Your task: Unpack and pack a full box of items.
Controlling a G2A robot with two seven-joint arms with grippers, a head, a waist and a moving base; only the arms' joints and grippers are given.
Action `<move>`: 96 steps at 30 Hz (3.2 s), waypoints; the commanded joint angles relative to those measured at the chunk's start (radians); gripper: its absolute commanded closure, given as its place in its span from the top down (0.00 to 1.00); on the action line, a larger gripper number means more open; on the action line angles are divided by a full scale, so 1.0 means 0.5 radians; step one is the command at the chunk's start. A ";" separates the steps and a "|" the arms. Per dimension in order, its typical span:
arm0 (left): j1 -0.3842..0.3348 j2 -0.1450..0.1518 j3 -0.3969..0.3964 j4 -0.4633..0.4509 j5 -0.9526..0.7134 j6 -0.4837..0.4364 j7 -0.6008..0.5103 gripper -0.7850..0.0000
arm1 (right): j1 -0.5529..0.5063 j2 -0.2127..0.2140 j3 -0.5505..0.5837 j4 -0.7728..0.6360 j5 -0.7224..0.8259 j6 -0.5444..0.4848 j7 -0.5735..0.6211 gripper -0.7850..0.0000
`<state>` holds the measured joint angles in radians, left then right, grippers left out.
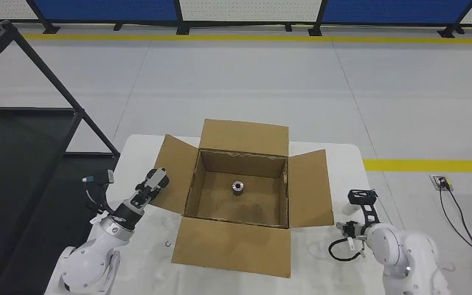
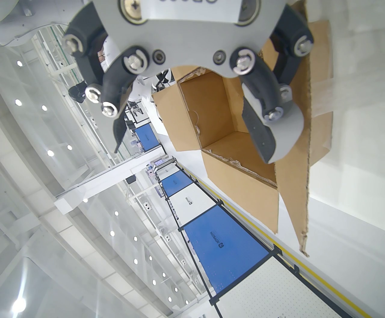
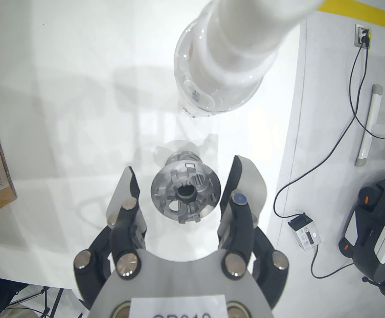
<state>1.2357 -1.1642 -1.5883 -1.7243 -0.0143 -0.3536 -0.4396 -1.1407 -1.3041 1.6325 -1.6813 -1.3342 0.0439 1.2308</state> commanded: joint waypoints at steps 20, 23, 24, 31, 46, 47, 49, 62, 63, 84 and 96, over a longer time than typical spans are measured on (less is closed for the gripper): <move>0.000 0.000 0.000 0.000 0.000 0.000 0.000 1.00 | -0.240 0.001 0.147 -0.942 0.249 0.309 -0.460 1.00; 0.000 0.000 0.000 0.000 0.000 0.000 0.000 1.00 | -0.236 -0.002 0.100 -1.082 0.338 0.280 -0.519 1.00; 0.000 0.000 0.000 0.000 0.000 0.000 0.000 1.00 | -0.232 -0.002 0.073 -1.129 0.371 0.248 -0.536 1.00; 0.000 0.000 0.000 0.000 0.000 0.000 0.000 1.00 | -0.064 0.004 -0.285 -1.232 0.383 0.000 -0.442 1.00; 0.037 0.006 -0.059 -0.024 -0.004 -0.004 0.100 1.00 | 0.822 -0.129 -1.255 -0.214 0.321 0.109 -0.255 1.00; 0.040 0.007 -0.070 -0.025 -0.007 -0.005 0.105 1.00 | 0.890 -0.149 -1.314 -0.088 0.336 0.133 -0.277 1.00; 0.043 0.009 -0.081 -0.024 -0.009 -0.006 0.105 1.00 | 0.966 -0.177 -1.391 0.057 0.392 0.149 -0.298 1.00; 0.049 0.014 -0.095 -0.026 -0.007 0.009 0.117 1.00 | 1.301 -0.381 -1.823 0.855 0.577 0.278 -0.482 1.00; 0.049 0.014 -0.095 -0.026 -0.007 0.009 0.117 1.00 | 1.301 -0.381 -1.823 0.855 0.577 0.278 -0.482 1.00; 0.049 0.014 -0.095 -0.026 -0.007 0.009 0.117 1.00 | 1.363 -0.498 -1.842 1.338 0.762 0.334 -0.844 1.00; 0.049 0.014 -0.095 -0.026 -0.007 0.009 0.117 1.00 | 1.561 -0.657 -1.892 1.894 0.969 0.241 -1.008 0.80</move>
<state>1.2604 -1.1573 -1.6360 -1.7374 -0.0180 -0.3491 -0.3810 -0.3642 -1.6294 0.6871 -0.7474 -0.8532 0.1683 0.7295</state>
